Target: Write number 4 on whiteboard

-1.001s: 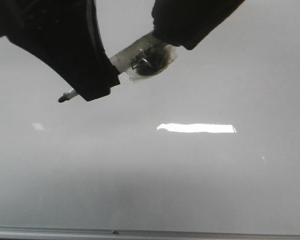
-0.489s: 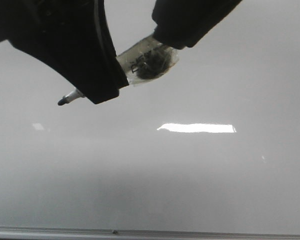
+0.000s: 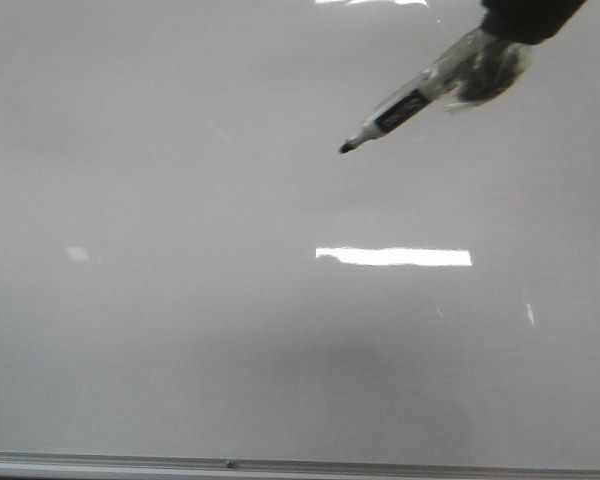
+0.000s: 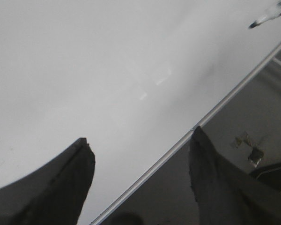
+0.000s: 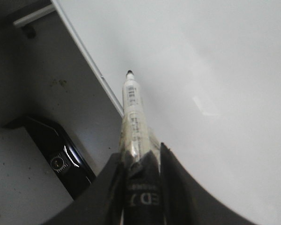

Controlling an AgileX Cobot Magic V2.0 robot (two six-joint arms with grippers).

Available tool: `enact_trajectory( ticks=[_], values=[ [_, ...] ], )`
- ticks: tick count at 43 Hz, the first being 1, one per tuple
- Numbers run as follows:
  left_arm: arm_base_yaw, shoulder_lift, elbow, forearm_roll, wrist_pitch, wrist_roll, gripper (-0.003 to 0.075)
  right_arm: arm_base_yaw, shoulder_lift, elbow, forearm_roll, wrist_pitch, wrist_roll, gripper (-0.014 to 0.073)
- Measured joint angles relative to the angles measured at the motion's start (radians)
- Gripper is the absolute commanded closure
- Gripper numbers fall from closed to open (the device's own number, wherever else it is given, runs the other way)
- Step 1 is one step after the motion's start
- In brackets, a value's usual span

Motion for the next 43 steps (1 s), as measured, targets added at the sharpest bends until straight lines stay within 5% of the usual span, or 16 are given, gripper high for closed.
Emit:
enact_trajectory(
  ticks=[17, 30, 43],
  values=[
    [0.064, -0.112, 0.104, -0.008, -0.061, -0.045, 0.0290, -0.340, -0.322, 0.279, 0.038, -0.167, 0.203, 0.0656],
    [0.066, -0.105, 0.104, -0.021, -0.064, -0.047, 0.0290, -0.384, -0.376, 0.483, 0.405, -0.414, -0.099, 0.0656],
    [0.066, -0.105, 0.104, -0.021, -0.064, -0.047, 0.0290, -0.386, -0.263, 0.492, 0.483, -0.593, -0.192, 0.0656]
  ],
)
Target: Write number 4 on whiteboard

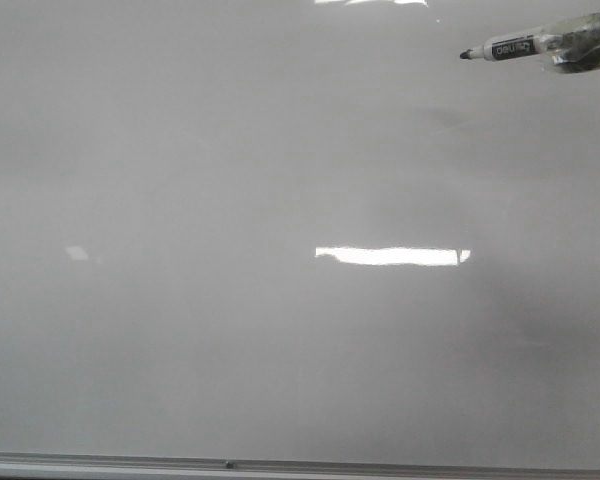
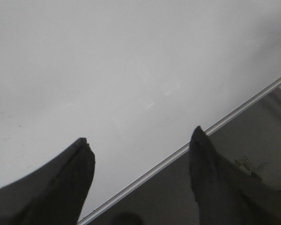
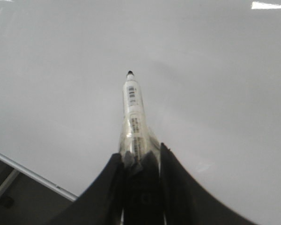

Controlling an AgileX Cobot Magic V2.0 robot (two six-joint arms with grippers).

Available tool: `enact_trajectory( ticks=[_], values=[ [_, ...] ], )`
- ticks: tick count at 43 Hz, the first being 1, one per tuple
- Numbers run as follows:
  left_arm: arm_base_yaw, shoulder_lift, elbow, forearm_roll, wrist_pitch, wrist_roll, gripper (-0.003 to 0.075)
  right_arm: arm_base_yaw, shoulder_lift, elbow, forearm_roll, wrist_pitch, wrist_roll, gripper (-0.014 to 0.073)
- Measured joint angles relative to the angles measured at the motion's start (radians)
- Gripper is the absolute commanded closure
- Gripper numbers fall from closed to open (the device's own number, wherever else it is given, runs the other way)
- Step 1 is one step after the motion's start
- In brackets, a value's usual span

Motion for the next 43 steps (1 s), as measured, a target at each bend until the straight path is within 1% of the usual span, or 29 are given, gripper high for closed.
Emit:
enact_trajectory(
  ticks=[6, 13, 22, 36, 39, 43],
  values=[
    [0.000, 0.000, 0.000, -0.001, 0.000, 0.000, 0.0290, 0.002, 0.060, -0.028, 0.004, -0.017, -0.006, 0.0656],
    [0.000, 0.000, 0.000, -0.001, -0.019, 0.000, 0.0290, 0.041, 0.122, -0.092, 0.006, -0.026, -0.044, 0.0656],
    [0.000, 0.000, 0.000, -0.001, -0.027, 0.000, 0.0290, 0.043, 0.199, -0.134, 0.027, -0.094, -0.046, 0.0656],
    [0.000, 0.000, 0.000, -0.001, -0.029, 0.000, 0.0290, 0.043, 0.301, -0.199, 0.022, -0.156, -0.046, 0.0656],
    [0.000, 0.000, 0.000, -0.001, -0.029, 0.000, 0.0290, 0.043, 0.322, -0.200, 0.016, -0.151, -0.046, 0.0656],
    [0.000, 0.000, 0.000, -0.001, -0.029, 0.000, 0.0290, 0.065, 0.363, -0.202, 0.009, -0.101, -0.068, 0.0655]
  ],
)
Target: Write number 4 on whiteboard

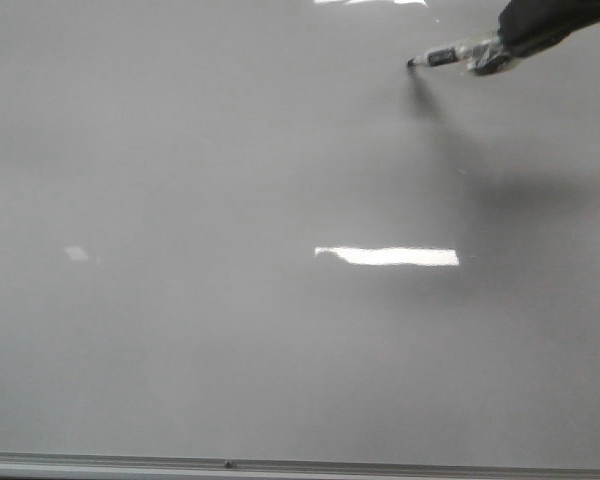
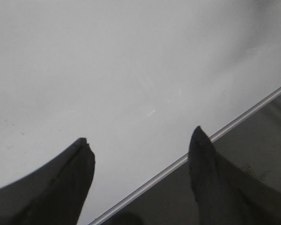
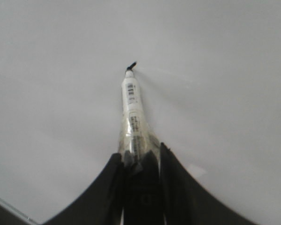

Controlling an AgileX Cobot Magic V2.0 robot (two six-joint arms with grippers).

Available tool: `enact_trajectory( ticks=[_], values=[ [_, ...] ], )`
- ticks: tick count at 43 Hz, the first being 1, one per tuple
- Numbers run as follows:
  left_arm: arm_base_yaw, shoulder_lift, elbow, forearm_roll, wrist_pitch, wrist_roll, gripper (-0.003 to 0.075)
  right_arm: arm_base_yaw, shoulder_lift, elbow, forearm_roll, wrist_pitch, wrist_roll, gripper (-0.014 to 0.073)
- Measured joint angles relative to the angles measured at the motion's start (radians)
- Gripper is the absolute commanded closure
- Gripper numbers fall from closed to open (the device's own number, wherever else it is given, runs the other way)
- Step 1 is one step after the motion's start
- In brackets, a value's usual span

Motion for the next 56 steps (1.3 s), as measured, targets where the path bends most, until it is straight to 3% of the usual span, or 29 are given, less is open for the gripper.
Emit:
enact_trajectory(
  ticks=[15, 31, 43, 56],
  values=[
    [0.000, 0.000, 0.000, 0.000, -0.001, 0.000, 0.0290, 0.039, 0.062, 0.000, -0.026, 0.066, -0.048, 0.0655],
    [0.000, 0.000, 0.000, 0.000, -0.001, 0.000, 0.0290, -0.210, -0.048, 0.000, -0.062, 0.188, -0.053, 0.0655],
    [0.000, 0.000, 0.000, 0.000, -0.001, 0.000, 0.0290, -0.121, -0.110, 0.000, -0.032, 0.181, -0.062, 0.0655],
    [0.000, 0.000, 0.000, 0.000, -0.004, 0.000, 0.0290, -0.103, -0.073, 0.000, -0.028, 0.035, -0.064, 0.0655]
  ],
)
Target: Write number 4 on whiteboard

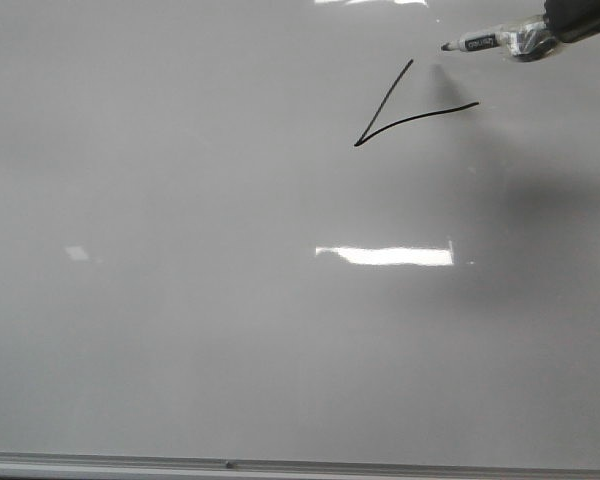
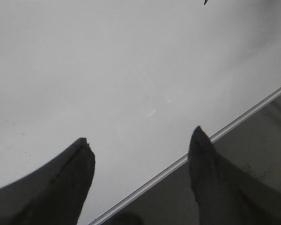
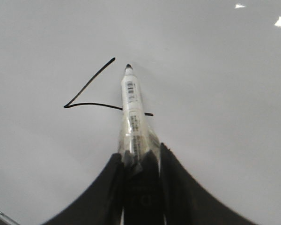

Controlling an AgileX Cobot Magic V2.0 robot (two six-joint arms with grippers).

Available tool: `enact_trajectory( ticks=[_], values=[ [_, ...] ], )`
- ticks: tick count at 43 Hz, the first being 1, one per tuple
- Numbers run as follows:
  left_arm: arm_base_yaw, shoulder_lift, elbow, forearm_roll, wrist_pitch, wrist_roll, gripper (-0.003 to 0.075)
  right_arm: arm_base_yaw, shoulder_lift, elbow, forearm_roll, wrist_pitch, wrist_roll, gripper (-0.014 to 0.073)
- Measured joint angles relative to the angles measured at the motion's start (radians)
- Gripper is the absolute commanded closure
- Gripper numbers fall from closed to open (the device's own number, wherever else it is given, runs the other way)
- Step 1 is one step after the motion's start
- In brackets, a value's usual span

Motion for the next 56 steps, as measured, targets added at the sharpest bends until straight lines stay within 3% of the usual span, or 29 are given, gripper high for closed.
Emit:
enact_trajectory(
  ticks=[6, 13, 20, 27, 34, 40, 45, 56],
  values=[
    [0.000, 0.000, 0.000, 0.000, -0.012, 0.000, 0.0290, 0.000, 0.056, 0.000, 0.002, 0.027, 0.000, 0.0655],
    [0.000, 0.000, 0.000, 0.000, -0.014, 0.000, 0.0290, 0.004, 0.153, 0.000, 0.004, 0.225, -0.005, 0.0655],
    [0.000, 0.000, 0.000, 0.000, -0.014, 0.000, 0.0290, 0.006, 0.192, 0.000, 0.004, 0.273, -0.012, 0.0655],
    [0.000, 0.000, 0.000, -0.007, -0.014, 0.000, 0.0290, 0.006, 0.134, -0.029, 0.006, 0.300, -0.012, 0.0655],
    [-0.028, 0.034, -0.020, -0.072, 0.004, 0.121, 0.0286, 0.017, -0.014, -0.055, 0.010, 0.414, -0.062, 0.0655],
    [-0.122, 0.111, -0.074, -0.138, 0.057, 0.249, 0.0227, 0.044, -0.142, -0.059, 0.011, 0.584, -0.177, 0.0655],
    [-0.230, 0.181, -0.123, -0.166, 0.070, 0.328, 0.0223, 0.083, -0.224, -0.059, 0.011, 0.722, -0.288, 0.0655],
    [-0.512, 0.392, -0.243, -0.181, 0.070, 0.409, 0.0163, 0.144, -0.264, -0.059, 0.030, 0.801, -0.354, 0.0655]
  ],
)
